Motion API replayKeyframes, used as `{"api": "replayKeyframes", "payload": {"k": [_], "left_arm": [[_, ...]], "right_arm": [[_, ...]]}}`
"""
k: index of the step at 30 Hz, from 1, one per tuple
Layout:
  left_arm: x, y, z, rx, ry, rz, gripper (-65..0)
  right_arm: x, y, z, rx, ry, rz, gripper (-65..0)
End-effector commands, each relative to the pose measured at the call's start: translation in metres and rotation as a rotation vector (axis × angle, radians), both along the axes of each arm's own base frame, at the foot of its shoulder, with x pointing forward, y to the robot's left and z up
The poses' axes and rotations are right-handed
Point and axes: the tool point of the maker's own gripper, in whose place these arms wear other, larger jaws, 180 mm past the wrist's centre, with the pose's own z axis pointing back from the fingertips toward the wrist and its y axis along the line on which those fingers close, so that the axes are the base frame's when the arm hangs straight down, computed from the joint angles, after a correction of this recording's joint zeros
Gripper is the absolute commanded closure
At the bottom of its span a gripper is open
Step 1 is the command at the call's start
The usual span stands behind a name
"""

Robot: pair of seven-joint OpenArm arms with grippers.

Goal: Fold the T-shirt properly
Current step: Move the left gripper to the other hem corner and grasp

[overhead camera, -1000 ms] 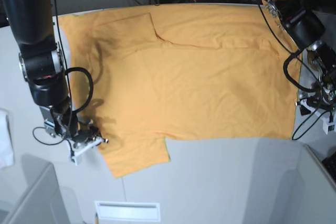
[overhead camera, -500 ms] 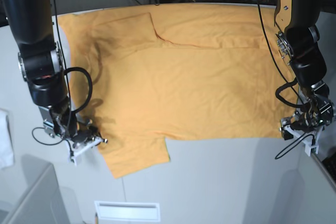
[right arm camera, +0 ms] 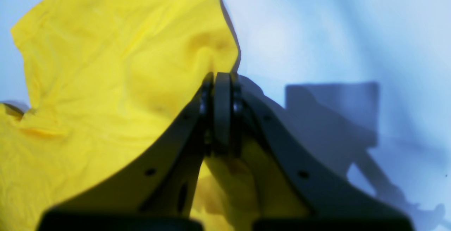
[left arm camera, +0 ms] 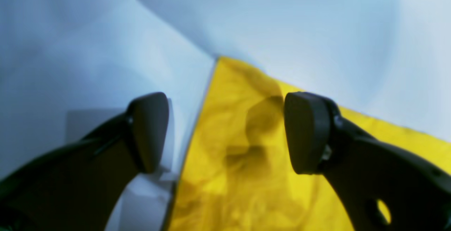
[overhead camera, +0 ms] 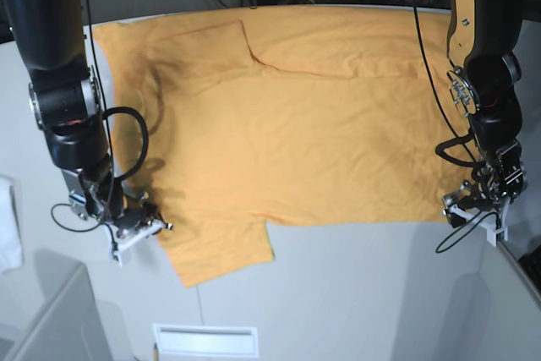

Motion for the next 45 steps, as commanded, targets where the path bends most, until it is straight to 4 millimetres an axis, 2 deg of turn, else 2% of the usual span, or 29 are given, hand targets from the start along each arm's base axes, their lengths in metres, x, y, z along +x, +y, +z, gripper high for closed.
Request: {"api": "replayKeyframes", "payload": {"k": [1,10,17,20,23,27,32,35,39,41,43,45], "left_arm": [[0.013,0.010,0.021,0.019,-0.055,0.005,-49.4],[0.016,0.009,0.024,0.024,-0.060,-0.002,-49.2],[0.015,-0.001,0.016,0.091,-0.003,-0.086,-48.2],[0.015,0.000,0.017,0.094,-0.007,-0.086,-37.5],[0.014,0.000,0.017,0.098,-0.003,-0.089,-22.9],[0.001,0.002,0.002,0.105,-0.001,-0.086,-0.3],[-0.003,0.004,-0.003,0.117,-0.025,-0.084,0.0],[0.000,0.004,0.001,0.121,-0.040,-0.087,0.0],[0.016,0.008,0.036,0.183,-0.104,-0.104,0.0],[0.016,0.010,0.046,0.207,-0.093,-0.112,0.0],[0.016,0.010,0.058,0.233,-0.091,-0.121,0.0],[0.012,0.012,0.066,0.264,-0.091,-0.129,0.0]], "right_arm": [[-0.005,-0.010,-0.003,-0.040,0.045,0.004,0.0],[-0.005,-0.010,-0.004,-0.042,0.046,0.005,0.0],[-0.005,-0.010,-0.004,-0.042,0.046,0.005,0.0],[-0.006,-0.010,-0.004,-0.043,0.046,0.006,0.0],[-0.004,-0.010,-0.003,-0.044,0.039,0.004,0.0],[-0.004,-0.012,-0.005,-0.046,0.013,-0.009,0.0],[0.002,-0.014,-0.002,-0.053,-0.044,-0.026,0.0],[0.005,-0.015,0.000,-0.055,-0.067,-0.033,0.0],[0.011,-0.013,0.007,-0.052,-0.086,-0.030,0.0],[0.016,-0.009,0.014,-0.049,-0.109,-0.015,0.0],[0.019,-0.017,0.020,-0.062,-0.129,-0.011,0.0],[0.019,-0.014,0.022,-0.058,-0.132,-0.001,0.0]]}}
